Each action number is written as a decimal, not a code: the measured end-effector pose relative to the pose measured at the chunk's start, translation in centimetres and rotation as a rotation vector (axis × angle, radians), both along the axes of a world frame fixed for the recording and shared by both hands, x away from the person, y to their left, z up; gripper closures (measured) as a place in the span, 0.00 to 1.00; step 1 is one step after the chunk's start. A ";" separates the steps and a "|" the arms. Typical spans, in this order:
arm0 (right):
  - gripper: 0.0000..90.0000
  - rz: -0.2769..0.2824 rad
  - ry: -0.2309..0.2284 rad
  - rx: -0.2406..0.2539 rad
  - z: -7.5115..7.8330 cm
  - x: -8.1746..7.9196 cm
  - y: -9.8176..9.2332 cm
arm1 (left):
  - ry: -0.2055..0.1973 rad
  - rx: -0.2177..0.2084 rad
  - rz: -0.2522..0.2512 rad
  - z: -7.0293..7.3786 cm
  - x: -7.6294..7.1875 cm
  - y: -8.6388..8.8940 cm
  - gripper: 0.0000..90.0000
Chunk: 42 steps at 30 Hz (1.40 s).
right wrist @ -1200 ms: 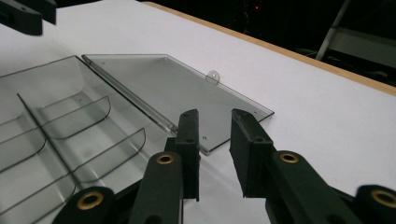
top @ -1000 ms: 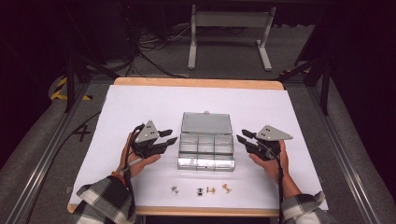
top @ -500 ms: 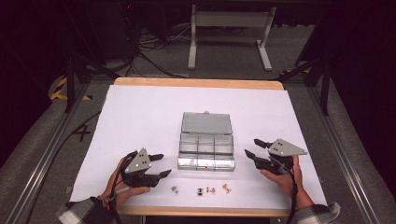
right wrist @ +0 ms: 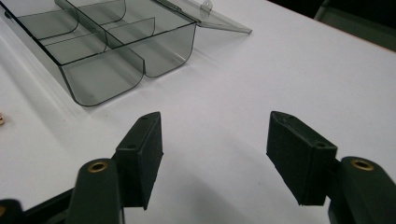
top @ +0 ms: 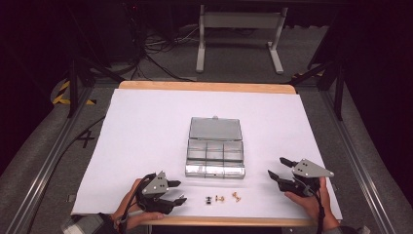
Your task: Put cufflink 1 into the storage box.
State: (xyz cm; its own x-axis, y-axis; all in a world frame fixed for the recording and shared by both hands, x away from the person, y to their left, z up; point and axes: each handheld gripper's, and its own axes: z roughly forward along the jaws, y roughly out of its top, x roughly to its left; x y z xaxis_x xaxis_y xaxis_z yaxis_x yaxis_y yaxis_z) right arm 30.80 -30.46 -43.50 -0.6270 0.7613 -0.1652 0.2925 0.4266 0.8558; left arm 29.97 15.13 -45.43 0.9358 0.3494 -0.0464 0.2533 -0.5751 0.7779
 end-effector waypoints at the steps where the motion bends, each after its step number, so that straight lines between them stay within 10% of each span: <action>1: 0.41 -0.011 -0.001 -0.001 -0.2 -0.1 -0.3 | 0.006 0.000 0.000 -0.1 0.0 -0.2 0.51; 13: 0.39 -0.049 -0.028 0.022 -0.8 0.0 -0.6 | -0.016 0.067 0.008 -0.3 0.1 -0.6 0.77; 22: 0.33 -0.040 -0.035 0.027 -0.8 0.3 -0.5 | -0.020 0.071 0.017 -0.2 0.1 -0.4 0.78; 42: 0.23 -0.046 -0.020 0.051 -0.8 1.2 -0.6 | -0.046 -0.011 0.047 0.7 1.1 0.6 0.78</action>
State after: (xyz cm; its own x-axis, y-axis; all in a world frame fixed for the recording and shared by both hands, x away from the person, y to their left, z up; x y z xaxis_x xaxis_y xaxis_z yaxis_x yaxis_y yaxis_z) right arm 31.97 -31.07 -44.30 -0.5881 0.7970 -0.1376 0.2936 0.3689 0.8819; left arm 31.05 15.77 -44.71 0.9195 0.3931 -0.0082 0.2441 -0.5544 0.7956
